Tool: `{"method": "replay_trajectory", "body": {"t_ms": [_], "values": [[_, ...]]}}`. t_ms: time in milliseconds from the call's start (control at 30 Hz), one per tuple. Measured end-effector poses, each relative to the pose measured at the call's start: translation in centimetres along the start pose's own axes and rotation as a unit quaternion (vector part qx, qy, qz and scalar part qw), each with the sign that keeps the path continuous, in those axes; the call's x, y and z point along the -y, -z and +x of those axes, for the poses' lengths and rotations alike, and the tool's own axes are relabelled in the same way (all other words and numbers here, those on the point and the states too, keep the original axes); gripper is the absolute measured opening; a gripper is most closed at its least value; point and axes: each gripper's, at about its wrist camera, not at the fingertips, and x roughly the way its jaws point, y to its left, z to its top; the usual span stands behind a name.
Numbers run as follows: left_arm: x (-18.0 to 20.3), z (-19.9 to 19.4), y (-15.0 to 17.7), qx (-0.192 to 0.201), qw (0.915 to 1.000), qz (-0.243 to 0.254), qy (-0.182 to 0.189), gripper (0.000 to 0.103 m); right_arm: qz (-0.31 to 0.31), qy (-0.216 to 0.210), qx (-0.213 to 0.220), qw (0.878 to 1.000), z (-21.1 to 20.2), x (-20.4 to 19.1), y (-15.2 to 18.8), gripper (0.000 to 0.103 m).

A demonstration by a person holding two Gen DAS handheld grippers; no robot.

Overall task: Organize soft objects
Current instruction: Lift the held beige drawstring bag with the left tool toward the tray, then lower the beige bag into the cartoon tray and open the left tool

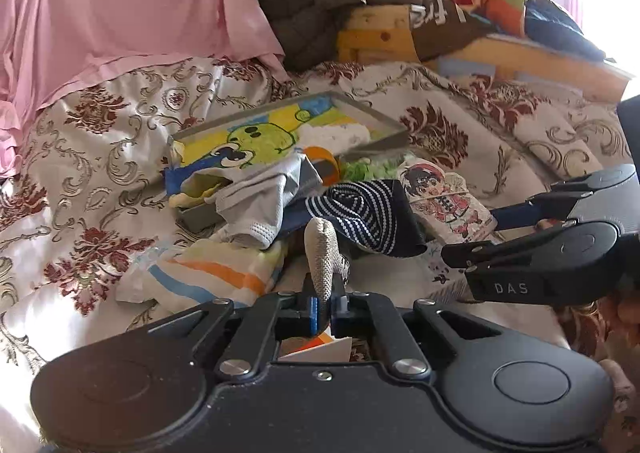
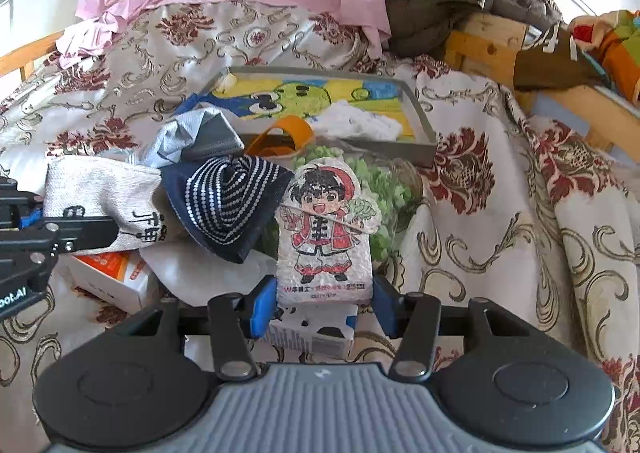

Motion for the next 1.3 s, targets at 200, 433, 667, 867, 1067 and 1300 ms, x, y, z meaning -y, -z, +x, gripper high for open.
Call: {"method": "replay_trajectory", "body": {"t_ms": [200,433,667,867,1067,1300], "values": [[1.3,-3.3,-0.4,0.035,0.9994,-0.006,0.004,0.003,-0.001,0.016,0.036,0.999,-1.7,0.3,0.0,0.055],[2.9,-7.0,-0.7,0.075,0.9971,-0.011,0.001,0.003,0.036,0.026,0.071,0.996,-2.9,1.8,-0.4,0.055],[2.4,-9.9,-2.8,0.104,0.9943,-0.022,-0.007,0.003,0.041,0.014,0.127,0.991,-4.4,2.5,-1.1,0.055],[2.2,-10.7,-6.0,0.155,0.9878,0.002,-0.015,0.003,0.034,-0.004,0.161,0.986,-5.0,2.9,-2.7,0.055],[1.2,-8.2,-9.9,0.197,0.9799,-0.002,-0.028,0.003,0.015,-0.009,0.201,0.979,-3.3,4.0,-6.5,0.055],[-1.6,-2.3,-14.6,0.212,0.9765,-0.013,-0.034,0.003,0.017,-0.007,0.195,0.981,4.2,5.3,-11.2,0.055]]}}
